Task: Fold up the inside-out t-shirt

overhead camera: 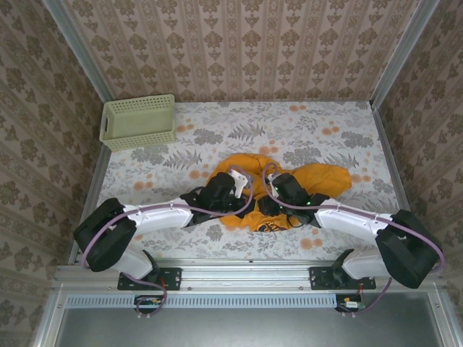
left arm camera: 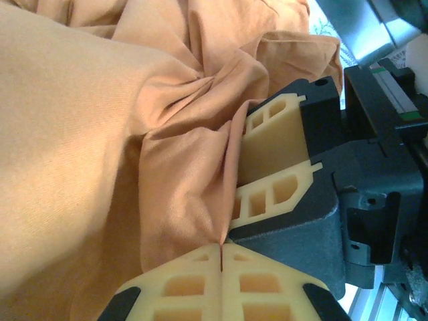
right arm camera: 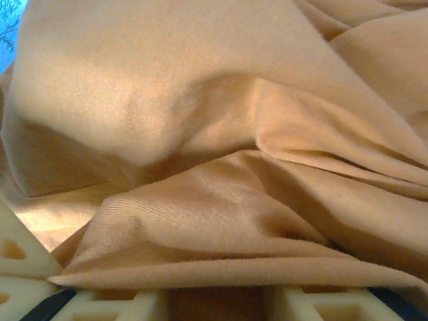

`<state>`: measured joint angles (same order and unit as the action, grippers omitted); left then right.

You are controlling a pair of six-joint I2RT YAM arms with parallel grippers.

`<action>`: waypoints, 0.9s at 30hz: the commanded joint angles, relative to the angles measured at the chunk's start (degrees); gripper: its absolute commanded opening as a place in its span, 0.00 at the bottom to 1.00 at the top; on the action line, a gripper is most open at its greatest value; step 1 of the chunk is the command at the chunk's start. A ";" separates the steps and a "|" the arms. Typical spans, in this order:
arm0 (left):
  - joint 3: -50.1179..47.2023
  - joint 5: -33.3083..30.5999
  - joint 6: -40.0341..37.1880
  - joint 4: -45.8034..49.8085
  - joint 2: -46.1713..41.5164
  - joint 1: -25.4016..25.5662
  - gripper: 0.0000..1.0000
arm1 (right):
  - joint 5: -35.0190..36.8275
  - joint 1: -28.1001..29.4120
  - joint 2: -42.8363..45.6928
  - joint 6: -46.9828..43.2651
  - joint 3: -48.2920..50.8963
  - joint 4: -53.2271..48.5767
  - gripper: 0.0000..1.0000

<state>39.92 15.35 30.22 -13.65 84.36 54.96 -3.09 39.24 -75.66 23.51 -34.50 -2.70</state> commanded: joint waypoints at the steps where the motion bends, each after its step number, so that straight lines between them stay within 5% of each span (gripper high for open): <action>1: -2.14 0.10 1.98 -1.93 -1.01 -0.54 0.00 | -4.29 1.00 -2.13 -1.54 -1.00 5.41 0.32; 4: -5.71 -1.47 3.90 -3.71 -1.40 -2.44 0.14 | -1.51 1.49 -2.84 -0.80 -1.44 5.08 0.22; 10: -9.03 -5.23 4.84 -3.34 -3.81 -2.93 0.26 | 1.40 2.18 -1.33 -0.68 -1.45 3.26 0.00; 21: -7.35 -6.17 1.39 -0.86 -4.85 -1.53 0.39 | 5.70 2.74 1.21 1.42 -2.74 -2.56 0.00; 27: -5.92 -4.76 1.09 -1.51 -3.32 -1.19 0.44 | -1.20 2.71 -0.84 2.91 -3.64 -1.15 0.11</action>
<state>32.05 10.48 32.75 -15.42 80.31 53.49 -1.30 41.85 -75.81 24.80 -36.71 -3.01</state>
